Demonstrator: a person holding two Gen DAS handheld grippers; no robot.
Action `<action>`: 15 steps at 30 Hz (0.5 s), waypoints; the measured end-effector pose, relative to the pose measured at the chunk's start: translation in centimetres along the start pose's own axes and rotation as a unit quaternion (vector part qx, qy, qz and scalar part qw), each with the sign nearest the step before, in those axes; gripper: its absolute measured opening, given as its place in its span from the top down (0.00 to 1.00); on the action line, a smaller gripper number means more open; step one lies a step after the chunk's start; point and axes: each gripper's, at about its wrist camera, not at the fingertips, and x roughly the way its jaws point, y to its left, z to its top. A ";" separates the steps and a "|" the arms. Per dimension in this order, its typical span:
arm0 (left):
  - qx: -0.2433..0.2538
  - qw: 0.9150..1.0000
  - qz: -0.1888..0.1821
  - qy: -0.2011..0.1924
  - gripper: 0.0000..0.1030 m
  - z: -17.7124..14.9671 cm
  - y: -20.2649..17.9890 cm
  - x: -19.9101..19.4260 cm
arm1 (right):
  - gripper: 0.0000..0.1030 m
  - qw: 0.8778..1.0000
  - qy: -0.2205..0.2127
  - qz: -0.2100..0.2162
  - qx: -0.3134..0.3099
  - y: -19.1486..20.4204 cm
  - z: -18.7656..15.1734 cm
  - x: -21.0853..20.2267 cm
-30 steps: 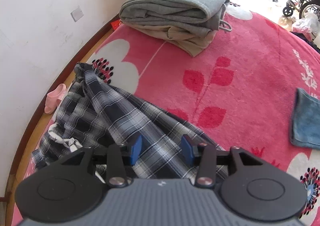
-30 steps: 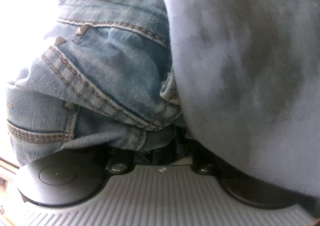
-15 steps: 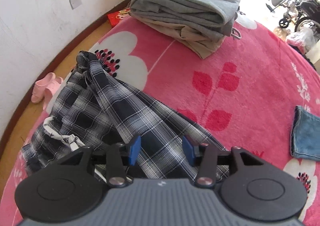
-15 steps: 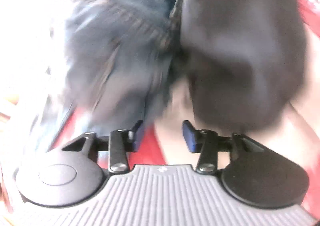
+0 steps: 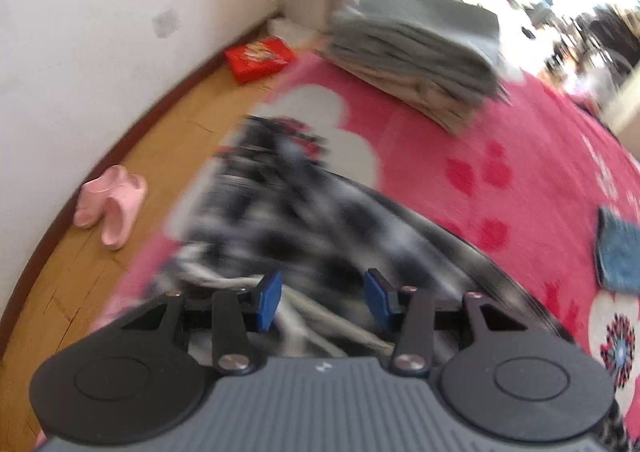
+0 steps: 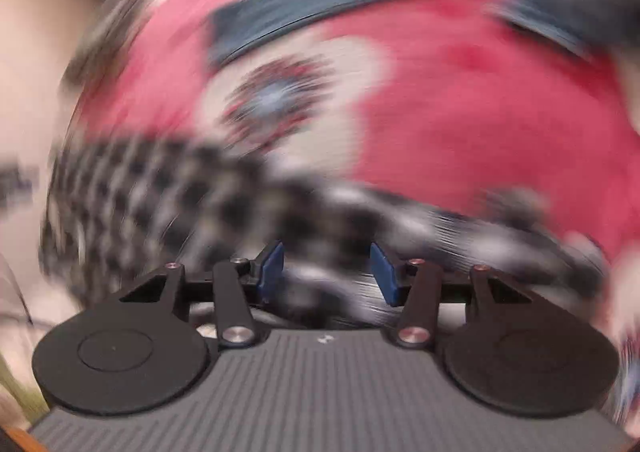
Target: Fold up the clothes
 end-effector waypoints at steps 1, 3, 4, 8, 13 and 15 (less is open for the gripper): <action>-0.009 1.000 0.010 -0.006 0.54 0.2 1.6 -0.5 | 0.54 1.000 0.003 0.009 -0.027 2.9 0.7 1.0; -0.017 0.999 0.024 -0.019 0.54 0.7 4.3 -1.1 | 0.54 0.996 0.021 0.048 -0.079 7.6 1.8 2.5; -0.019 0.999 0.026 -0.022 0.54 0.9 5.3 -1.1 | 0.54 0.992 0.024 0.058 -0.109 9.6 2.1 2.9; -0.021 1.000 0.010 -0.019 0.53 1.5 7.0 -0.1 | 0.55 0.968 0.040 0.075 -0.237 19.5 3.8 7.9; -0.023 0.999 -0.047 -0.002 0.53 2.3 5.5 3.4 | 0.57 0.936 0.061 0.061 -0.342 28.0 2.1 10.9; -0.029 0.997 -0.065 0.007 0.53 2.9 4.5 5.3 | 0.60 0.929 0.072 0.032 -0.362 29.0 1.9 13.3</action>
